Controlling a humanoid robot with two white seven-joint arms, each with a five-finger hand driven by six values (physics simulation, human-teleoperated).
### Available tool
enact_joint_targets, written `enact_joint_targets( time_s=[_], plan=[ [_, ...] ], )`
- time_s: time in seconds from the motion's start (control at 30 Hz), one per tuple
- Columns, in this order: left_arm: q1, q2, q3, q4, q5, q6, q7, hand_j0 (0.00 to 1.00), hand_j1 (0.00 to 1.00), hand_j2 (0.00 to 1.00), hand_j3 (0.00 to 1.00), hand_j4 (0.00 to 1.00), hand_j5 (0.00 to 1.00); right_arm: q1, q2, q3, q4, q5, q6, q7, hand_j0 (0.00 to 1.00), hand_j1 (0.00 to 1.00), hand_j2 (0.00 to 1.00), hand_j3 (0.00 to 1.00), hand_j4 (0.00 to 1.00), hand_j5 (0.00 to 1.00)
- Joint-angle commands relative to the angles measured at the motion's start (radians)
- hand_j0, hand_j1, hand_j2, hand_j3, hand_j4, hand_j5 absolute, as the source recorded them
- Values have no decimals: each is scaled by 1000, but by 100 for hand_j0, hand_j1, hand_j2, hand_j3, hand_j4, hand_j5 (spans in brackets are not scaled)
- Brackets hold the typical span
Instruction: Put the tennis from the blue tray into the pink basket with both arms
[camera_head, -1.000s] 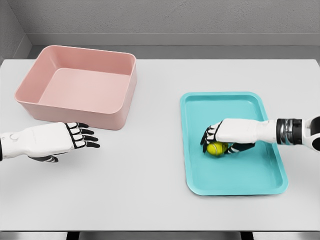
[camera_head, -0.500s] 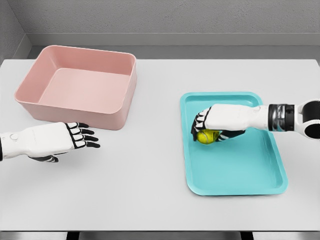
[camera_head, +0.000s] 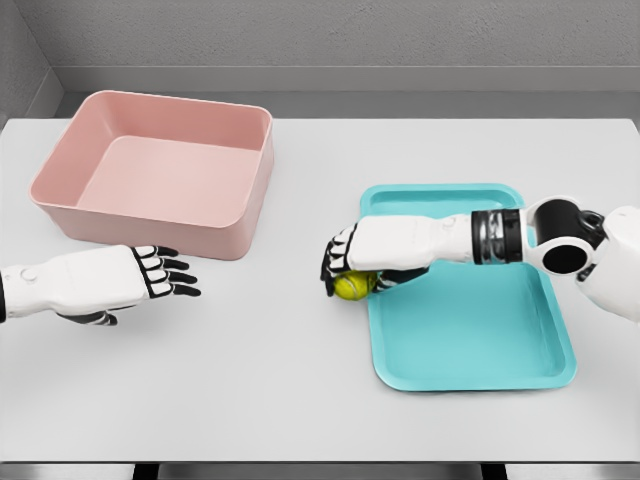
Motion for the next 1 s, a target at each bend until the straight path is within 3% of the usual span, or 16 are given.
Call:
enact_joint_targets(
  time_s=[0.0,0.5,0.87,0.93,0.97],
  plan=[
    [0,1,0,0,6,1,0,100,100,100,100,100,100,0,49,5,22,-8,3,4,57,57,57,57,57,57],
    [0,-2,-5,0,4,1,0,100,100,100,100,100,100,-5,238,75,186,2,3,5,57,57,57,57,57,57],
    [3,1,-5,0,4,1,0,100,100,100,100,100,100,-6,281,83,212,15,3,5,57,57,57,57,57,57],
    [3,-2,-5,0,4,1,0,100,100,100,100,100,100,-6,281,83,212,15,3,5,60,60,60,60,60,60],
    [8,0,-5,0,4,1,0,100,100,100,100,100,100,-5,281,83,214,15,3,5,68,68,68,68,68,68]
  ],
)
